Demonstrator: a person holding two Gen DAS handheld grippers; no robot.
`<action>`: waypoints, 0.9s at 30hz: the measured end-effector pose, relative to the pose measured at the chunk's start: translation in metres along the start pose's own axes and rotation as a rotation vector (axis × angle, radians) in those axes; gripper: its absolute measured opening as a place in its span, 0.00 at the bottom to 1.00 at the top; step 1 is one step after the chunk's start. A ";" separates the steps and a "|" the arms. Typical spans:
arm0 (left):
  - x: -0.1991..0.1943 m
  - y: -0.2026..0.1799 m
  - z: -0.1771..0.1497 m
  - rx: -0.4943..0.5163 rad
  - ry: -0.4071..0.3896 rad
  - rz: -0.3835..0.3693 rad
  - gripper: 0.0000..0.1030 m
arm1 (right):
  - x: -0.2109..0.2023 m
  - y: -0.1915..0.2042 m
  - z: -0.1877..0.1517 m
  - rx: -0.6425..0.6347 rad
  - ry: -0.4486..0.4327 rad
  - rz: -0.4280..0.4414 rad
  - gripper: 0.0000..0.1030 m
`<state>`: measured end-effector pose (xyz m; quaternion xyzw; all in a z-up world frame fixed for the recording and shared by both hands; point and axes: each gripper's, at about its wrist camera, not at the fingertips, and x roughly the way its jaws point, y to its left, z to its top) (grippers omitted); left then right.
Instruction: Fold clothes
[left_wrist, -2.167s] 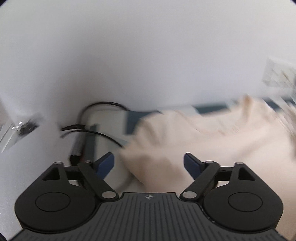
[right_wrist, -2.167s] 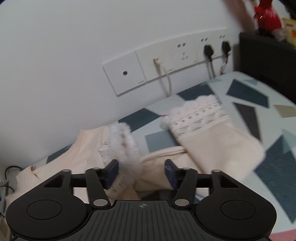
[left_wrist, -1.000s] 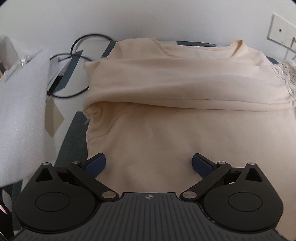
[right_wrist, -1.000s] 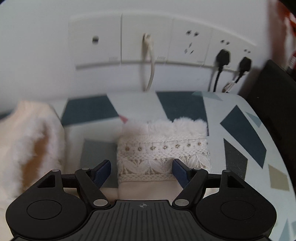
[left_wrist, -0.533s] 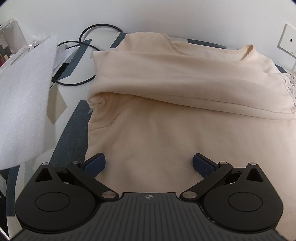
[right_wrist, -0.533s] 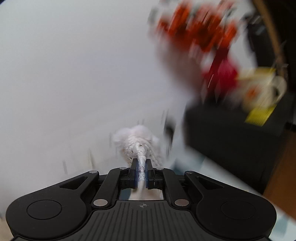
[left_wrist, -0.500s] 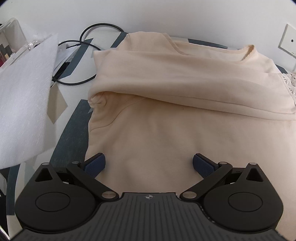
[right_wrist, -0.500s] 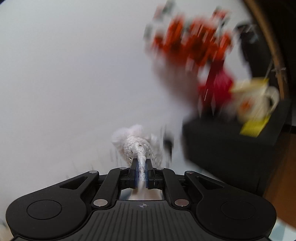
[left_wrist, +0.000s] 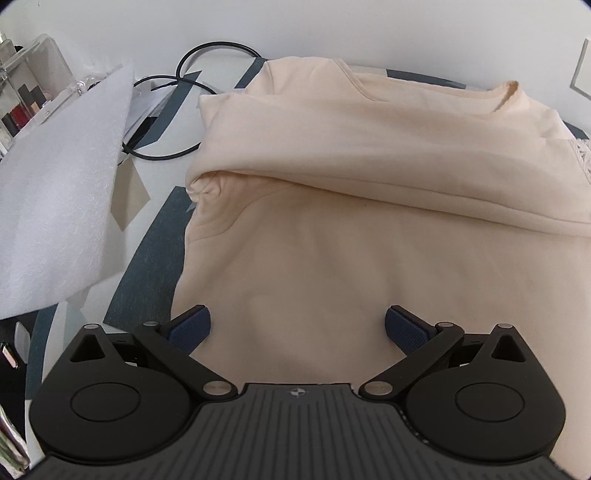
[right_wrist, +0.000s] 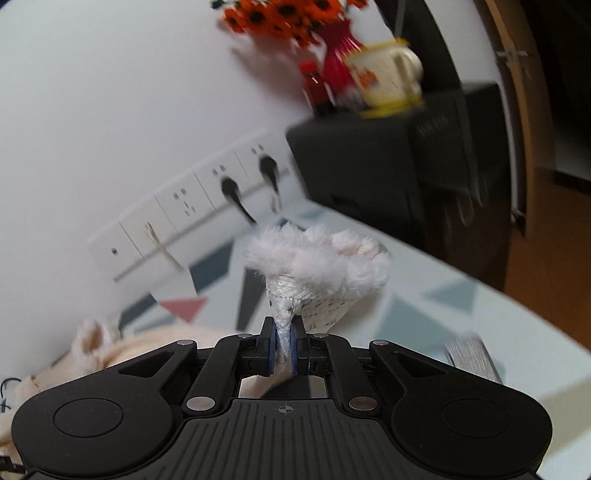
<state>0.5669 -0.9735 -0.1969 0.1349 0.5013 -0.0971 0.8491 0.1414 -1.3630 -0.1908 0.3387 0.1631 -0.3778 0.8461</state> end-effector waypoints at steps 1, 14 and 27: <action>-0.001 -0.002 -0.001 0.005 0.002 0.004 1.00 | -0.001 -0.004 -0.002 0.027 0.002 0.001 0.07; -0.026 -0.006 -0.024 -0.049 0.056 -0.061 0.99 | -0.006 0.057 0.016 -0.096 -0.068 0.192 0.07; -0.078 0.010 -0.030 -0.161 -0.025 -0.221 0.99 | 0.017 0.196 -0.122 -0.732 0.450 0.724 0.07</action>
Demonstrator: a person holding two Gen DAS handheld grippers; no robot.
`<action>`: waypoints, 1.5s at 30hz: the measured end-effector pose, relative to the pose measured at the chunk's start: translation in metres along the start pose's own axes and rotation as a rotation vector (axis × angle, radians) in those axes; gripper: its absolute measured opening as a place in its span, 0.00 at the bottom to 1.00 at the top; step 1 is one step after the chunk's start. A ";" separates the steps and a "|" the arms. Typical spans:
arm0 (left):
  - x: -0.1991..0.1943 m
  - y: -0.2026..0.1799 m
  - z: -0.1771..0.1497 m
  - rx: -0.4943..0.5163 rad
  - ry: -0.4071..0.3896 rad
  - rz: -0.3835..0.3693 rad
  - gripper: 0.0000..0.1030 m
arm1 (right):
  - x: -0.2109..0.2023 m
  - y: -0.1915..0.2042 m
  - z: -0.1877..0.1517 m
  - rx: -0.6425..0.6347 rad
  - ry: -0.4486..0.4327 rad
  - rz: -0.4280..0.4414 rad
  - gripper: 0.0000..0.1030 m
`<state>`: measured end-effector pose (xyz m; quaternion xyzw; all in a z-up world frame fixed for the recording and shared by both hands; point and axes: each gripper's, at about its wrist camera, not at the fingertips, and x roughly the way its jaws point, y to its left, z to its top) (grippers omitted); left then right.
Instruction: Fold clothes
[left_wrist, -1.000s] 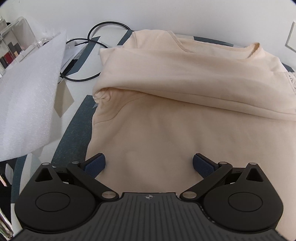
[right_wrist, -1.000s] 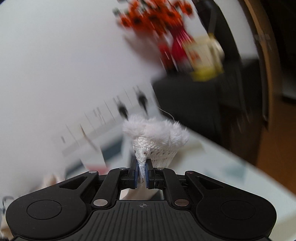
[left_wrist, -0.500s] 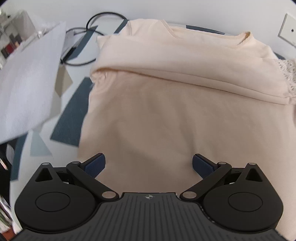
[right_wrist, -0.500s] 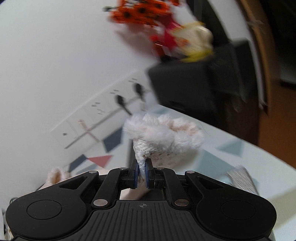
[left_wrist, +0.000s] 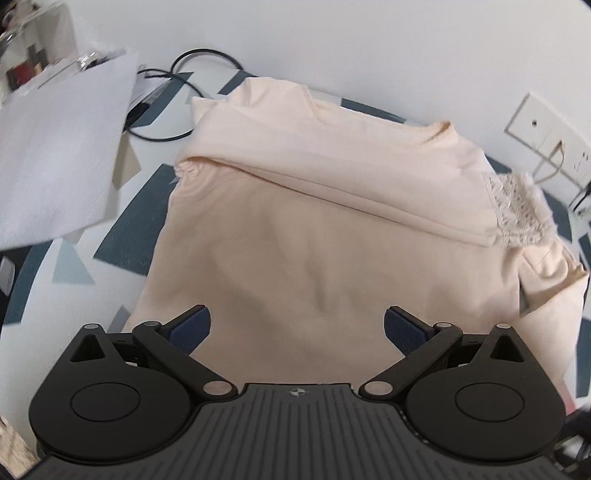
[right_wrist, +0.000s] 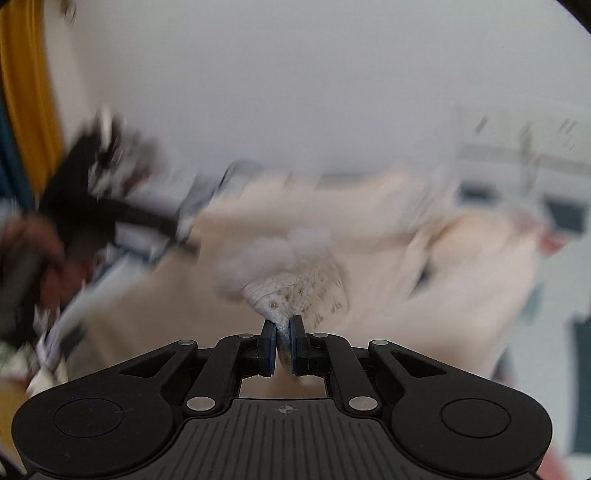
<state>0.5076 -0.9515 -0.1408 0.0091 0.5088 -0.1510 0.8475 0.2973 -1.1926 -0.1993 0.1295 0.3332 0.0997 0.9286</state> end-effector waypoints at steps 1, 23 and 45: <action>-0.001 0.002 -0.001 -0.009 -0.001 -0.001 0.99 | 0.007 0.000 -0.007 -0.005 0.034 0.001 0.07; 0.051 0.013 -0.014 0.119 0.023 0.065 0.99 | -0.004 -0.051 -0.072 0.989 -0.085 0.107 0.37; 0.073 0.049 0.005 0.258 -0.085 -0.022 1.00 | -0.030 -0.017 0.020 0.570 0.083 -0.755 0.00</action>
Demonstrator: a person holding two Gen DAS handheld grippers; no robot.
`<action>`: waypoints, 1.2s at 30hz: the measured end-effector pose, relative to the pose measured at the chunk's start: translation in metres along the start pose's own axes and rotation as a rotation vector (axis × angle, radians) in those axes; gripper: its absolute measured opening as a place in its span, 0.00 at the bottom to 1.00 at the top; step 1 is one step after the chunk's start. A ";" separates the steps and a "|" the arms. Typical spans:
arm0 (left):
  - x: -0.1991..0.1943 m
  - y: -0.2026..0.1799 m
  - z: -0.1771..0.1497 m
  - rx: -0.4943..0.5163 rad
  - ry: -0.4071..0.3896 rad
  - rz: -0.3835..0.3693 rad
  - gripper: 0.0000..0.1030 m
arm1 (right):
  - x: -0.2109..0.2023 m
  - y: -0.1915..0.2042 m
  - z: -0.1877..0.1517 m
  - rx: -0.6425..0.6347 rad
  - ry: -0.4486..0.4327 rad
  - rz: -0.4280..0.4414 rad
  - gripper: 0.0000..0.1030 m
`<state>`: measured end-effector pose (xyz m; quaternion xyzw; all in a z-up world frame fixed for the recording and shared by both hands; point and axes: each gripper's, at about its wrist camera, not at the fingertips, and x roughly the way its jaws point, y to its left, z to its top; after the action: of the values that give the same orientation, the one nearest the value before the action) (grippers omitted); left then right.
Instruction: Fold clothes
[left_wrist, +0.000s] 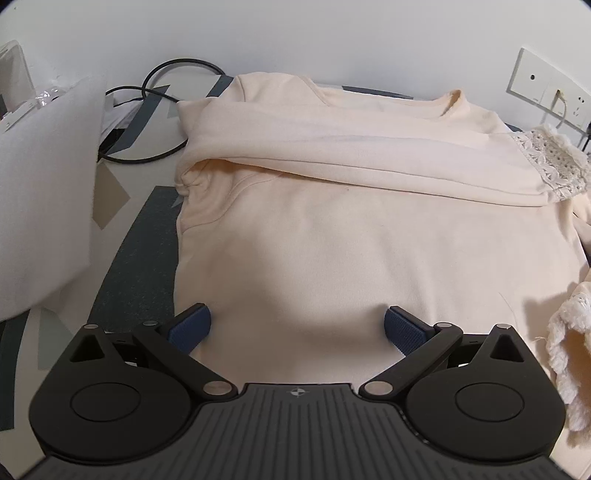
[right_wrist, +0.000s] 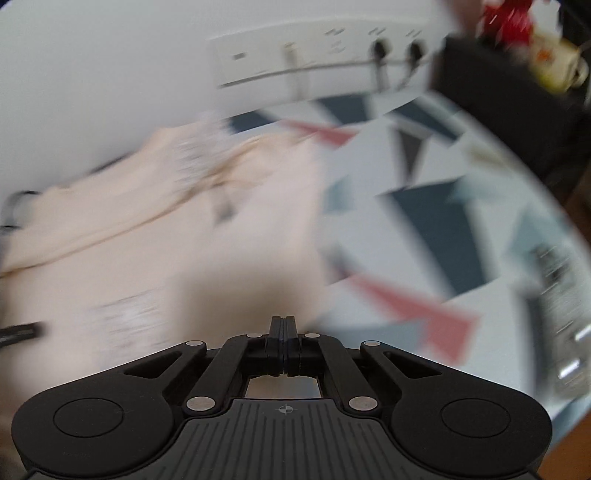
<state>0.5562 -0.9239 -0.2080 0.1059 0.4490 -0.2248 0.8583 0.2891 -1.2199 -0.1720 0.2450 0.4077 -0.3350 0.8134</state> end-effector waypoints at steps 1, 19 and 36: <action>0.000 0.000 -0.001 0.008 -0.006 -0.005 1.00 | 0.000 -0.011 0.006 0.056 0.014 0.006 0.00; -0.003 0.004 -0.012 0.061 -0.058 -0.039 1.00 | 0.037 0.007 -0.060 0.658 0.100 0.287 0.30; -0.005 0.000 -0.011 0.025 -0.051 -0.017 1.00 | -0.017 -0.027 0.108 0.021 -0.284 -0.270 0.04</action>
<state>0.5460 -0.9181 -0.2104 0.1068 0.4249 -0.2404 0.8662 0.3152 -1.3041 -0.1024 0.1468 0.3146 -0.4763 0.8078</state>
